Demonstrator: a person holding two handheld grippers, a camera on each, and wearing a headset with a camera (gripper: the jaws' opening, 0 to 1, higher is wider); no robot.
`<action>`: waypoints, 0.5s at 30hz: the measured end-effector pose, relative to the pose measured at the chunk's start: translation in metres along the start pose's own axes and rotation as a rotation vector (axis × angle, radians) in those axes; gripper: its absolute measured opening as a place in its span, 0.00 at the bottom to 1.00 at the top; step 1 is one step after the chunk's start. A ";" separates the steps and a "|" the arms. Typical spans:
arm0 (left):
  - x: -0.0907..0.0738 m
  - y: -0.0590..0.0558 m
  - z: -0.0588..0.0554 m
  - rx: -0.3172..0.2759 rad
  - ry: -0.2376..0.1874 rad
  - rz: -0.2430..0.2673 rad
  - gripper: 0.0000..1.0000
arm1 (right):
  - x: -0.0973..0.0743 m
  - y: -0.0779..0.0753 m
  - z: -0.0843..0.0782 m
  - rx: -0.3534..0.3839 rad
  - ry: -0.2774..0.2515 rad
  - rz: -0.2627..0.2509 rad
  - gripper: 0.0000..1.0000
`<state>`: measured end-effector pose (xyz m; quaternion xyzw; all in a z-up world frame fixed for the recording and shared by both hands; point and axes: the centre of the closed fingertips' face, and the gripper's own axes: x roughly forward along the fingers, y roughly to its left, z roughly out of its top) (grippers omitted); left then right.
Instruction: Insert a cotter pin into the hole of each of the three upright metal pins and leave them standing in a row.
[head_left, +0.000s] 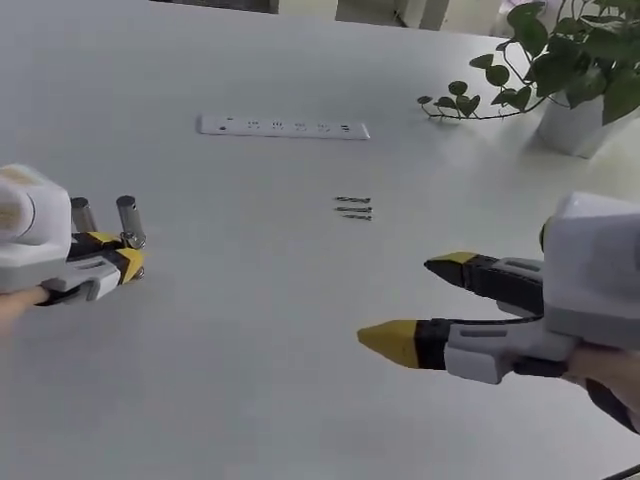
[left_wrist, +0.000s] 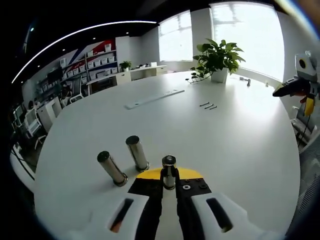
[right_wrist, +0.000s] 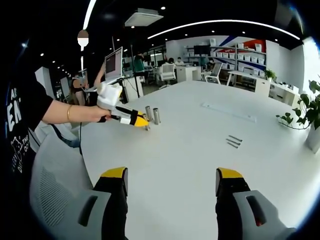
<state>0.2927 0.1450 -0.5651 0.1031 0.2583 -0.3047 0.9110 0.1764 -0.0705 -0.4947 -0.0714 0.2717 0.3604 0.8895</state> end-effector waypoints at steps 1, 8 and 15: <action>0.000 -0.003 0.000 -0.004 0.004 0.000 0.07 | 0.000 0.000 0.000 -0.002 0.001 0.000 0.70; 0.000 -0.022 0.004 -0.039 -0.010 -0.014 0.07 | -0.001 -0.001 -0.001 -0.003 -0.001 0.002 0.69; 0.003 -0.044 0.007 -0.045 -0.008 -0.032 0.07 | -0.001 -0.001 -0.001 -0.004 -0.003 0.004 0.69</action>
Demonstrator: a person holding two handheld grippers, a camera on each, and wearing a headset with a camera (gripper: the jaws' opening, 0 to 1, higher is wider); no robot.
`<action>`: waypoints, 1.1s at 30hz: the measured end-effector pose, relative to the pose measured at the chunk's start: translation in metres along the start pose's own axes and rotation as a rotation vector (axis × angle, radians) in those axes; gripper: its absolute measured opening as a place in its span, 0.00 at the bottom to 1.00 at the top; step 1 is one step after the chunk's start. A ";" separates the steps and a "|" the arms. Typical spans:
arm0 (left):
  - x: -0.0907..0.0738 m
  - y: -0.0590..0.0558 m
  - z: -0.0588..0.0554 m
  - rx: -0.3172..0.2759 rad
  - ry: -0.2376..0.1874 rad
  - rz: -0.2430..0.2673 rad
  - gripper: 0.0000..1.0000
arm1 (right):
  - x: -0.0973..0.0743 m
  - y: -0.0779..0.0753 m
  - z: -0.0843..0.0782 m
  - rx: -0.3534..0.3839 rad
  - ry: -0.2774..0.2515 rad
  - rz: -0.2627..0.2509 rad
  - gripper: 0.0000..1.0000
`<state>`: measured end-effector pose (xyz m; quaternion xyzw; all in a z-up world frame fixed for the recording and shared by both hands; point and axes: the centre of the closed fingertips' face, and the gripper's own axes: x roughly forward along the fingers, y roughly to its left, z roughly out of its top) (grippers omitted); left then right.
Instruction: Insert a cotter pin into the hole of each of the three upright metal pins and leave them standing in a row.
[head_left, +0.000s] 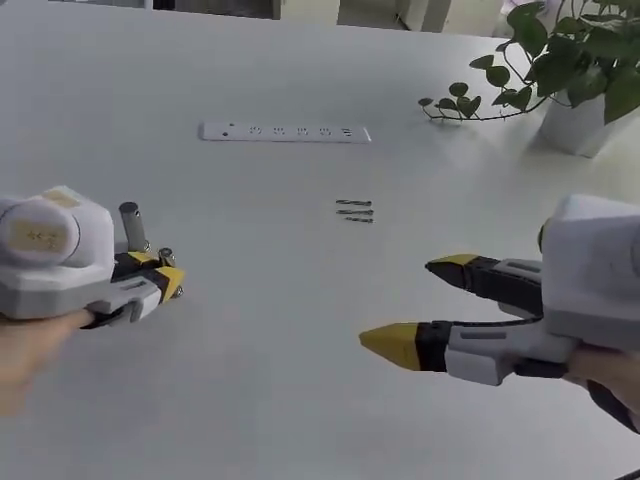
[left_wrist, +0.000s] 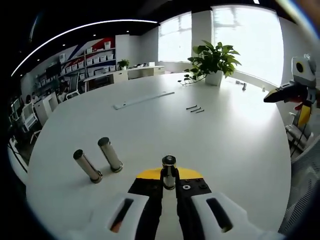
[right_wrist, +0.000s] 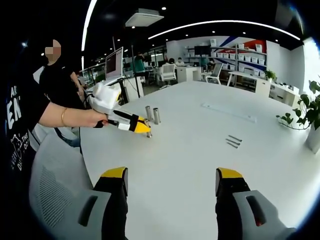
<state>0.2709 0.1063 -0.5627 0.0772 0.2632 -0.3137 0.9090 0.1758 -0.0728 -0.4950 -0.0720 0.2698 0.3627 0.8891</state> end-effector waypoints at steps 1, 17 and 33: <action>0.001 -0.004 0.001 0.002 -0.002 -0.001 0.07 | 0.000 0.000 0.000 -0.001 0.001 0.000 0.69; 0.014 -0.050 -0.003 0.005 0.004 -0.023 0.07 | -0.001 -0.001 -0.005 0.000 0.007 0.003 0.69; 0.022 -0.061 -0.005 0.016 -0.009 -0.032 0.07 | -0.002 -0.003 -0.008 0.008 0.008 0.000 0.69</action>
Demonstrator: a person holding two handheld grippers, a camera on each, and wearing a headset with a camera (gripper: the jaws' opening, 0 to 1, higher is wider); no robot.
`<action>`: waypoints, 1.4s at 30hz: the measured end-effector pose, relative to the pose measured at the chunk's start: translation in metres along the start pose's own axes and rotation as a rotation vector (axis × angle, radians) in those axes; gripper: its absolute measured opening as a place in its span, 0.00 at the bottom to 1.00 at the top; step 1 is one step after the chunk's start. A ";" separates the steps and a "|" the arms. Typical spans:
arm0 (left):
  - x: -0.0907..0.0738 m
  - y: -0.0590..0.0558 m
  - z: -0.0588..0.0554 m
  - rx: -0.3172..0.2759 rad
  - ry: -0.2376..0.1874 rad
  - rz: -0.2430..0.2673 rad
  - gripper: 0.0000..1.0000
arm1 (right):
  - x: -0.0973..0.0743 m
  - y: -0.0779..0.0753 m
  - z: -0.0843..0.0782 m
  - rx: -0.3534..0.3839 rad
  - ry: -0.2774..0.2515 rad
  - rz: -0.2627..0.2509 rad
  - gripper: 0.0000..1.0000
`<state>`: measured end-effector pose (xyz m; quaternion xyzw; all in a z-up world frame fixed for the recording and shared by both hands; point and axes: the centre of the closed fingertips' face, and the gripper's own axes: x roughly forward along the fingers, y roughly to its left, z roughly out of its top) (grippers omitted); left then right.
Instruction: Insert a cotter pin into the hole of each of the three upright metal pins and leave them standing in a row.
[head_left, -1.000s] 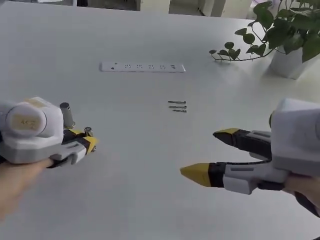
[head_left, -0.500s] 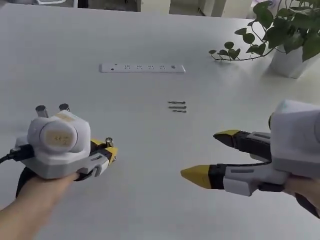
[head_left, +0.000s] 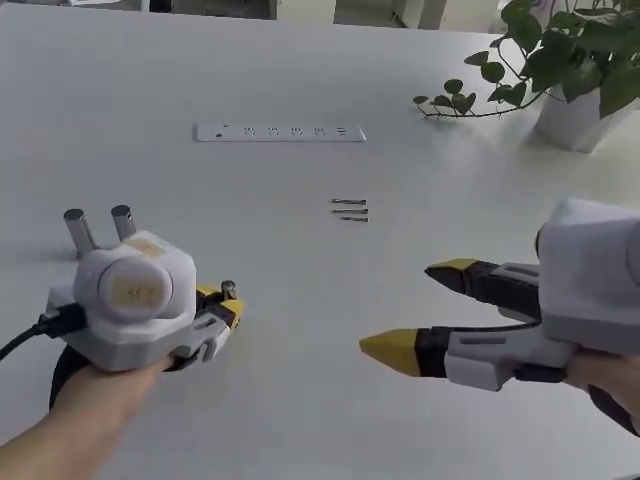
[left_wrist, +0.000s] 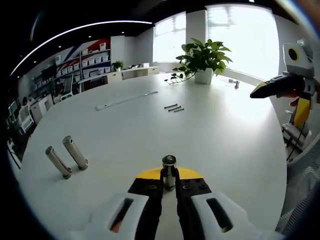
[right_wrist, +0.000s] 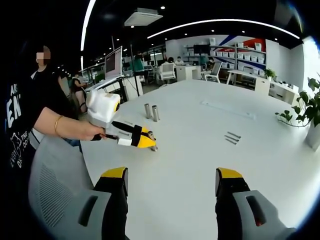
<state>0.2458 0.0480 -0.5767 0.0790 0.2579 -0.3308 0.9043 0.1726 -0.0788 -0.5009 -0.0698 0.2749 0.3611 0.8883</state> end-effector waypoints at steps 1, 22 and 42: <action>0.000 0.000 0.000 0.003 -0.001 -0.003 0.07 | 0.000 0.000 0.000 0.001 0.000 0.001 0.69; 0.002 0.002 -0.003 0.050 -0.003 -0.013 0.16 | 0.001 -0.002 -0.001 0.004 0.006 0.000 0.69; -0.037 -0.005 0.014 0.050 -0.051 -0.103 0.58 | 0.015 -0.051 -0.002 -0.035 0.110 -0.018 0.53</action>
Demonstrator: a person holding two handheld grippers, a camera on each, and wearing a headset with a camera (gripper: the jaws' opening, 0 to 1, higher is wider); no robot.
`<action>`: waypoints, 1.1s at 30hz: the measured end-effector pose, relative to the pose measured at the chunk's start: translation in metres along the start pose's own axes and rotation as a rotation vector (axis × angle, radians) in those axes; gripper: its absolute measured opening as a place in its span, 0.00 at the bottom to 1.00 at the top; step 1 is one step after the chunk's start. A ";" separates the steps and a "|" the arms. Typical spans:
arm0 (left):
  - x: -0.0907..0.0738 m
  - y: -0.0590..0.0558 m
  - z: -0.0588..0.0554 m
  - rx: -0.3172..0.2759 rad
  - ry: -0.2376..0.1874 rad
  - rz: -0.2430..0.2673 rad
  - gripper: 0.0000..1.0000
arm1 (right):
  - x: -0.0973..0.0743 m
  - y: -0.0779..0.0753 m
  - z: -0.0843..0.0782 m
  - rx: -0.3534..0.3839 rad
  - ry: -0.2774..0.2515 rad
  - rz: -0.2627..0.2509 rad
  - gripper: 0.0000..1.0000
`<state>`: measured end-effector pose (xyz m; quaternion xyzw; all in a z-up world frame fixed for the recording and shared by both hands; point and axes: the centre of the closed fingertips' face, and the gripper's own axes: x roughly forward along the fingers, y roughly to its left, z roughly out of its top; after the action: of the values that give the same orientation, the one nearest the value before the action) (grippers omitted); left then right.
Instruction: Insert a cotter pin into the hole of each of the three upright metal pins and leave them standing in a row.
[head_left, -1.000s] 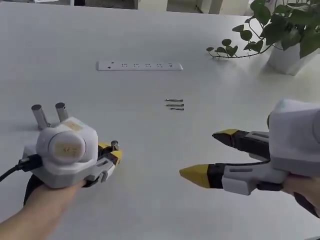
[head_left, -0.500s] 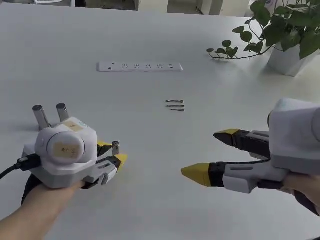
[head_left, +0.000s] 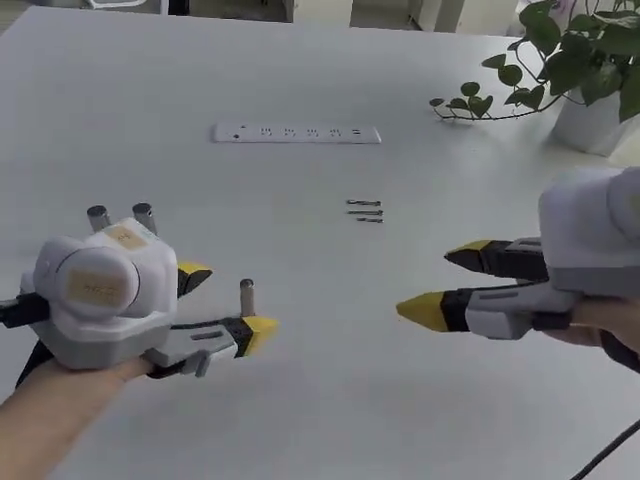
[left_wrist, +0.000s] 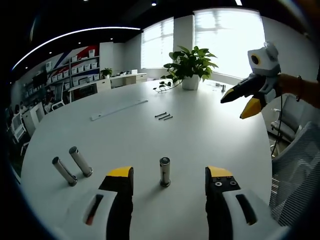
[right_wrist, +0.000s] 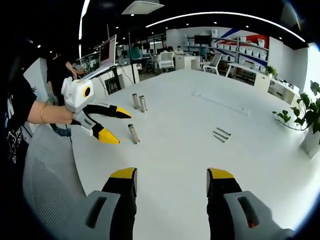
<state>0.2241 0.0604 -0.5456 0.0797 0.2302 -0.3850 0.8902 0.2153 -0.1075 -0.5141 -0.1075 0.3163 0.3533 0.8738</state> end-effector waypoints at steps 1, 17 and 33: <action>-0.002 0.001 0.000 0.000 0.002 0.003 0.59 | 0.004 -0.002 -0.001 0.000 0.008 0.007 0.52; -0.031 0.010 0.011 -0.023 -0.033 0.035 0.81 | 0.036 -0.042 0.021 -0.126 0.114 0.034 0.42; -0.048 0.011 0.002 -0.001 -0.019 0.051 0.80 | 0.081 -0.083 0.034 -0.214 0.197 0.087 0.28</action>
<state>0.2042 0.0983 -0.5222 0.0816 0.2199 -0.3630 0.9018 0.3329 -0.1095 -0.5409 -0.2201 0.3654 0.4103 0.8061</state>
